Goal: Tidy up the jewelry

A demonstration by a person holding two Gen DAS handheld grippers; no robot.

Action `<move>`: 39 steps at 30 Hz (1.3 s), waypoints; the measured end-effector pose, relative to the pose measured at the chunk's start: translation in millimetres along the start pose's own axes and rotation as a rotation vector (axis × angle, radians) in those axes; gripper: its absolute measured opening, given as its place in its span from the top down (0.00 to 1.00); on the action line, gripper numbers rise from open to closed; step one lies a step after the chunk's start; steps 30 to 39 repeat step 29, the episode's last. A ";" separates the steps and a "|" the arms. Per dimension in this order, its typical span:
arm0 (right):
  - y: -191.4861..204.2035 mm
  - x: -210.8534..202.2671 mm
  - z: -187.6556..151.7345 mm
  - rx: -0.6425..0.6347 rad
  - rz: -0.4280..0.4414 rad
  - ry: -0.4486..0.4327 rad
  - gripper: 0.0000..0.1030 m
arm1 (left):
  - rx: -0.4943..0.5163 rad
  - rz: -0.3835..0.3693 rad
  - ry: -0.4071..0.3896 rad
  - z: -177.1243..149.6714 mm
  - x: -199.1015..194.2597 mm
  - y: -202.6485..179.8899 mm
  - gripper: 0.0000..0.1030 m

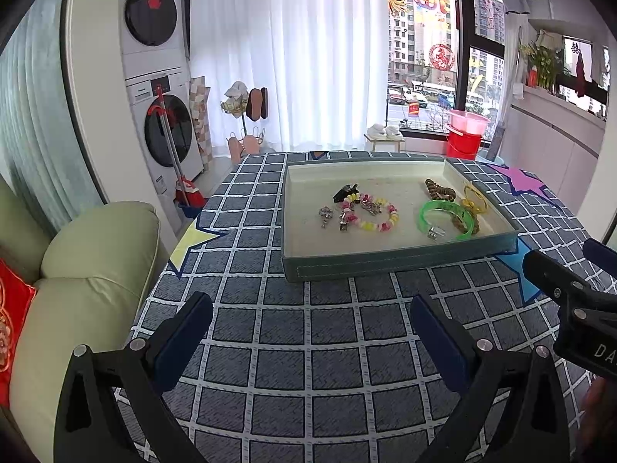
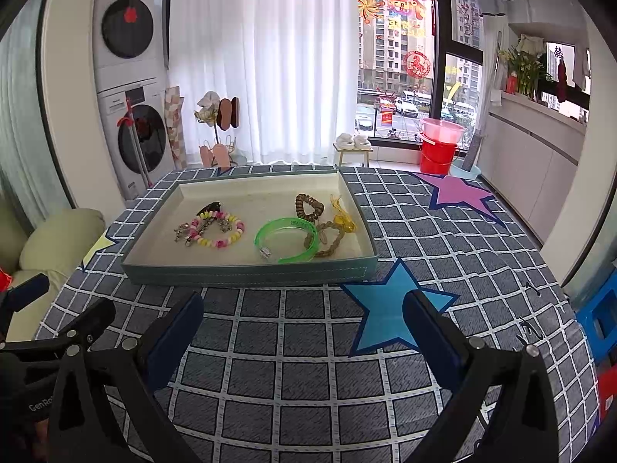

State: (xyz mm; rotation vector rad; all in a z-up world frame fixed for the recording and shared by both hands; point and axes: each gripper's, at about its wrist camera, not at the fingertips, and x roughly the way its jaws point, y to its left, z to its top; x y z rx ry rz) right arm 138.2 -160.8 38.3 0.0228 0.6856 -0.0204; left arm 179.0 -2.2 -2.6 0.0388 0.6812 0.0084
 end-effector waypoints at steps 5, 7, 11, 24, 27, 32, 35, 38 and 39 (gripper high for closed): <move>0.3 -0.1 -0.1 -0.001 -0.001 0.000 0.00 | -0.002 0.002 -0.001 0.1 -0.1 0.0 0.00; 0.1 0.0 -0.2 0.000 0.000 0.000 0.00 | -0.003 0.004 -0.002 0.3 -0.7 0.2 0.00; 0.3 0.0 -0.2 0.001 0.000 0.000 0.00 | 0.001 0.010 -0.005 0.7 -1.4 0.3 0.00; 0.4 0.0 -0.5 0.000 0.000 0.000 0.00 | 0.002 0.007 -0.005 0.5 -1.9 -0.3 0.00; 0.5 0.0 -0.6 0.000 0.000 0.001 0.00 | -0.004 0.006 -0.014 0.4 -2.7 0.4 0.00; 0.6 -0.1 -0.6 0.001 0.000 0.000 0.00 | -0.008 0.001 -0.020 0.0 -3.8 0.7 0.00; 0.6 -0.1 -0.6 0.001 0.000 0.000 0.00 | -0.008 0.001 -0.020 0.0 -3.8 0.7 0.00; 0.6 -0.1 -0.6 0.001 0.000 0.000 0.00 | -0.008 0.001 -0.020 0.0 -3.8 0.7 0.00; 0.6 -0.1 -0.6 0.001 0.000 0.000 0.00 | -0.008 0.001 -0.020 0.0 -3.8 0.7 0.00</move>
